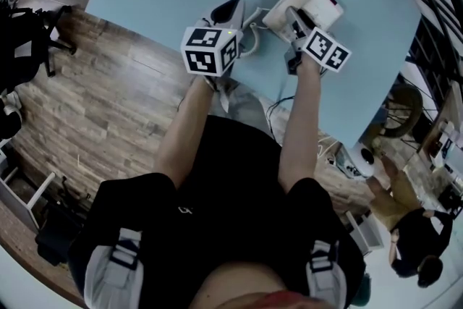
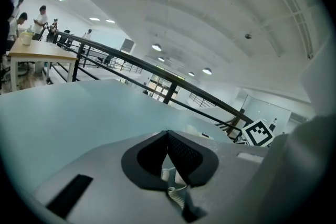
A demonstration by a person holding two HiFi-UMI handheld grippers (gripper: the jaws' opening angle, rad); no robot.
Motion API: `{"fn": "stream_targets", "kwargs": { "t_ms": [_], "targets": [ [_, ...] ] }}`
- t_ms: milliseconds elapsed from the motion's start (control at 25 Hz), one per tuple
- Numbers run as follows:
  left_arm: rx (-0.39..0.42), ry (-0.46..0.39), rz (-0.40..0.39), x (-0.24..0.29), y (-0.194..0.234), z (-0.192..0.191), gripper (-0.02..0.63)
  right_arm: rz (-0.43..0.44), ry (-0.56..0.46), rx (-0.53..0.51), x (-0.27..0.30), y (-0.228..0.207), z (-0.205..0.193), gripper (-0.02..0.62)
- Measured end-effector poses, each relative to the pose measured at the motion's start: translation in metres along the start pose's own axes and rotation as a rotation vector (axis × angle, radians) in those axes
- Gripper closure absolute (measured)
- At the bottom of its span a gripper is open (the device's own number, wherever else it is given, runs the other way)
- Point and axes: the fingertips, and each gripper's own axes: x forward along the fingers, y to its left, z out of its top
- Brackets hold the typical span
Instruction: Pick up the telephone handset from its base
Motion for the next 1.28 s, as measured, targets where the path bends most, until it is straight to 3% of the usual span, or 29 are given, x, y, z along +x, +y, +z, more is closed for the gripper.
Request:
{"fn": "stream_targets", "kwargs": {
  "t_ms": [320, 560, 680, 840, 960, 1120, 1280],
  "targets": [
    [0.001, -0.029, 0.006, -0.004, 0.000, 0.014, 0.606, 0.055, -0.002, 0.089, 0.017, 0.007, 0.005, 0.430],
    [0.014, -0.058, -0.003, -0.005, -0.007, 0.030, 0.606, 0.061, -0.030, 0.195, 0.023, 0.019, 0.011, 0.508],
    [0.030, -0.081, -0.015, -0.007, -0.013, 0.042, 0.606, 0.079, -0.076, 0.196, 0.015, 0.033, 0.021, 0.513],
    [0.052, -0.121, -0.035, -0.010, -0.020, 0.066, 0.606, 0.136, -0.175, 0.123, -0.006, 0.071, 0.056, 0.514],
    [0.082, -0.159, -0.059, -0.013, -0.035, 0.085, 0.606, 0.153, -0.259, -0.013, -0.034, 0.099, 0.091, 0.512],
    [0.133, -0.215, -0.090, -0.019, -0.057, 0.113, 0.606, 0.097, -0.360, -0.232, -0.077, 0.119, 0.133, 0.512],
    [0.185, -0.275, -0.121, -0.026, -0.078, 0.141, 0.606, 0.057, -0.467, -0.343, -0.120, 0.129, 0.166, 0.512]
  ]
}}
